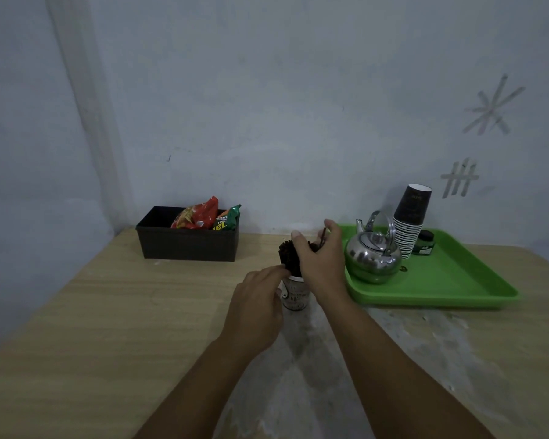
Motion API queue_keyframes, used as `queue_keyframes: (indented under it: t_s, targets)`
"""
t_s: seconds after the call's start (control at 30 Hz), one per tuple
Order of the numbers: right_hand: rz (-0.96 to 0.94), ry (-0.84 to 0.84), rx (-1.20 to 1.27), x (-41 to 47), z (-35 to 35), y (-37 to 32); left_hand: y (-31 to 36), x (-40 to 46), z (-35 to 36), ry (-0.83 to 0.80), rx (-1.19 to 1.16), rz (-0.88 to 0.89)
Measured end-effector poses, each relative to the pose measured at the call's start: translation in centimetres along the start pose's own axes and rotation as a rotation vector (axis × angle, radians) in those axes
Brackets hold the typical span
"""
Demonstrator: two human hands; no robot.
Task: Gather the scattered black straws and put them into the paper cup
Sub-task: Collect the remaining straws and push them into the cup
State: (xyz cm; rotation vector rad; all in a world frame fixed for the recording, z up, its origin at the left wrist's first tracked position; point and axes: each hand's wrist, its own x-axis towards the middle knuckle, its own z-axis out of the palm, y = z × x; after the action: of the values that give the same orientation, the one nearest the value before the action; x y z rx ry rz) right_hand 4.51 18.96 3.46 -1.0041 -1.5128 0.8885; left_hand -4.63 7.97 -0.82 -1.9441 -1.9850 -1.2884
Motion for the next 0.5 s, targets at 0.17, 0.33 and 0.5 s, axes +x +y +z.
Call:
queue_keyframes:
  t_s: [0.17, 0.33, 0.5]
  targets:
    - [-0.084, 0.08, 0.019, -0.1, -0.5, -0.3, -0.1, 0.0, 0.1, 0.005, -0.005, 0.005]
    - [-0.251, 0.039, -0.094, -0.7, -1.0, -0.4, 0.0, 0.0, 0.2, 0.014, -0.021, 0.014]
    - [-0.105, -0.111, -0.269, 0.2, -0.5, 1.2, -0.1, -0.1, 0.2, 0.011, -0.006, 0.013]
